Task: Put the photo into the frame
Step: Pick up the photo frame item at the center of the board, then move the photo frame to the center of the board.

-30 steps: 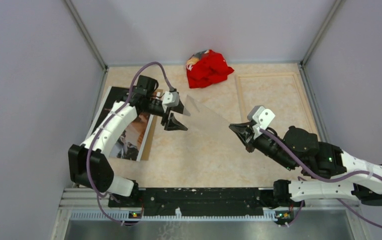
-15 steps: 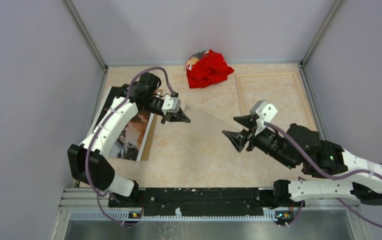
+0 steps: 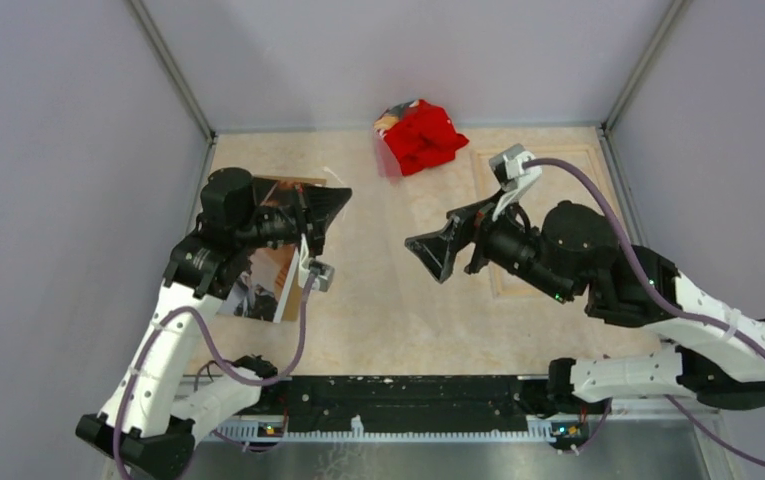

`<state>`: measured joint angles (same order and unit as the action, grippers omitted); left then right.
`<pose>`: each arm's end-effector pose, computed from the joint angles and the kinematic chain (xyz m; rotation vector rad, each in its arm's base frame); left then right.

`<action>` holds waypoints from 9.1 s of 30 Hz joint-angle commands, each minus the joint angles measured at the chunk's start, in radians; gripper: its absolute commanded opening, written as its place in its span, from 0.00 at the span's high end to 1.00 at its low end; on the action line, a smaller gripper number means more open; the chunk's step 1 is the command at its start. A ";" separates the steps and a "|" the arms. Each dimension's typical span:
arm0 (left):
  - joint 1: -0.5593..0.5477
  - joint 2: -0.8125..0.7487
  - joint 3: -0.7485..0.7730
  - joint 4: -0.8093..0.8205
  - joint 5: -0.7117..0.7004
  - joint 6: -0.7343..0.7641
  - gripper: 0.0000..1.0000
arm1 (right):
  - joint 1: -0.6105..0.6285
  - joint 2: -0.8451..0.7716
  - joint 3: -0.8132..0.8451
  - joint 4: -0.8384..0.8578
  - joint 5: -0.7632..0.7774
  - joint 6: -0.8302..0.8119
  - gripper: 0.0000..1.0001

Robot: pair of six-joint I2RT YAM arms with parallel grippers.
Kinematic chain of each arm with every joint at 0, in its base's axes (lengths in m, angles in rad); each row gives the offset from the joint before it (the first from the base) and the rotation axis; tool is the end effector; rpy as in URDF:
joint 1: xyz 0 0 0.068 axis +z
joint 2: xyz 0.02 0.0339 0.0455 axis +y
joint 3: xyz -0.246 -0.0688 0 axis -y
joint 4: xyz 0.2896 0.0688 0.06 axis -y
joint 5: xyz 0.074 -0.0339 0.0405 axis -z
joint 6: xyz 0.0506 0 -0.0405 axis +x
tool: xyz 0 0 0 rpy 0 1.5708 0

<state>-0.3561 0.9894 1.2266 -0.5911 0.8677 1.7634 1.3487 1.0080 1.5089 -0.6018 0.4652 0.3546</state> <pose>0.2231 -0.1242 0.4085 1.7644 0.3556 0.1669 0.0734 0.2219 0.5012 -0.4914 1.6704 0.8922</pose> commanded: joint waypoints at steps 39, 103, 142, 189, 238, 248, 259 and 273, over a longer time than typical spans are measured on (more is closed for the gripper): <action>0.002 -0.124 0.035 -0.168 -0.020 0.919 1.00 | -0.807 0.392 -1.077 1.631 -0.971 1.282 0.05; 0.002 -0.280 -0.014 -0.408 -0.147 0.883 1.00 | -0.886 0.473 -1.032 2.296 -0.954 1.601 0.54; 0.002 -0.304 -0.099 -0.276 -0.170 1.007 1.00 | -1.094 0.342 -0.835 1.835 -1.515 1.427 0.93; -0.320 1.254 0.721 0.290 -0.289 -1.651 0.01 | -1.280 -0.237 -0.065 0.013 -0.455 0.082 1.00; -0.394 1.248 0.366 0.570 -0.769 -1.530 0.42 | -1.280 -0.363 -0.106 -0.150 -0.414 0.040 1.00; -0.299 1.056 0.111 0.415 -0.695 -1.553 0.55 | -1.280 -0.348 -0.237 -0.064 -0.440 0.047 1.00; -0.218 0.830 -0.105 0.236 -0.596 -1.551 0.69 | -1.280 -0.293 -0.400 0.114 -0.490 0.072 1.00; -0.120 0.669 -0.081 0.133 -0.403 -1.383 0.33 | -1.280 -0.224 -0.445 0.214 -0.549 0.118 1.00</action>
<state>-0.4858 1.7096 1.0264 -0.4038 0.3862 0.2424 0.0742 0.7948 1.0328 -0.4824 -0.0551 0.4561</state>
